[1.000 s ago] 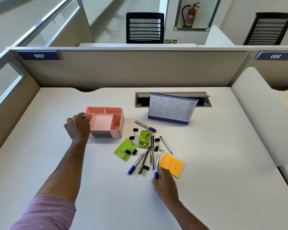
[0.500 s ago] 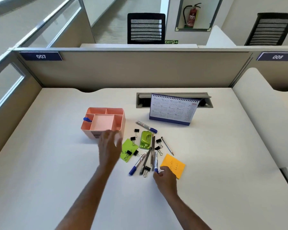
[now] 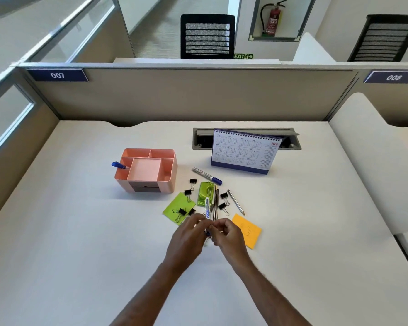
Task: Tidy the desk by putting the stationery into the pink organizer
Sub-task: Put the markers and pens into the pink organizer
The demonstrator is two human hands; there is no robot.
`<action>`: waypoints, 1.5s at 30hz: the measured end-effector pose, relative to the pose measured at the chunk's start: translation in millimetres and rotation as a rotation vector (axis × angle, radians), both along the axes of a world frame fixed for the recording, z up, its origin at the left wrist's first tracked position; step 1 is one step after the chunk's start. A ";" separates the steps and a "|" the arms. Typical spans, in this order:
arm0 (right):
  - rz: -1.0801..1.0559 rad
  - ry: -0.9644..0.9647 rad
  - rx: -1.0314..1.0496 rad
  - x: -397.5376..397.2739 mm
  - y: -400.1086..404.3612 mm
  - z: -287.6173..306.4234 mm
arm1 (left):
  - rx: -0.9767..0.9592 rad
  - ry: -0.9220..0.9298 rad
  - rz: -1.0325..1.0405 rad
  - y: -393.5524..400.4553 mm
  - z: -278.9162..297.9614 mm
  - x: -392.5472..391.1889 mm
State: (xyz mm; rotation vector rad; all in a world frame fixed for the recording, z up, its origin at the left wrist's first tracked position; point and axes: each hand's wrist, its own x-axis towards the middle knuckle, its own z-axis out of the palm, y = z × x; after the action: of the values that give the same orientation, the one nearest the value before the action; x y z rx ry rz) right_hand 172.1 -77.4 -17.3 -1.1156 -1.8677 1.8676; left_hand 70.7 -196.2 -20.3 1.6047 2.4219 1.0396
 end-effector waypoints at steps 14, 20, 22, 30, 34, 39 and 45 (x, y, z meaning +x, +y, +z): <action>0.439 -0.260 0.645 20.0 -2.1 -43.1 | 0.328 0.073 0.695 -19.3 66.4 -146.0; 0.579 -0.271 0.836 23.3 -1.5 -55.9 | 0.185 0.232 0.867 -24.0 69.7 -213.6; 0.592 -0.279 0.836 24.0 -1.7 -59.0 | 0.139 0.232 0.916 -23.2 64.9 -222.5; 0.619 -0.331 0.831 22.5 0.2 -64.0 | -0.011 0.133 0.989 -21.6 44.4 -226.1; 0.615 -0.329 0.834 22.6 0.3 -64.9 | -0.102 0.143 1.014 -25.0 36.1 -224.4; 0.607 -0.325 0.849 21.5 -0.8 -65.5 | -0.205 0.125 0.993 -28.8 33.0 -225.5; 0.685 -0.215 0.992 -7.6 -2.4 -53.7 | -0.126 0.071 0.968 -21.8 37.0 -208.2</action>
State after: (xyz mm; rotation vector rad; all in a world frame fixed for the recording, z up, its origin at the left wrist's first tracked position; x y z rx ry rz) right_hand 164.4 -79.7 -71.0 -0.3395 -2.9995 0.7221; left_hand -137.5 -218.0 16.7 0.3556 3.2724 0.8392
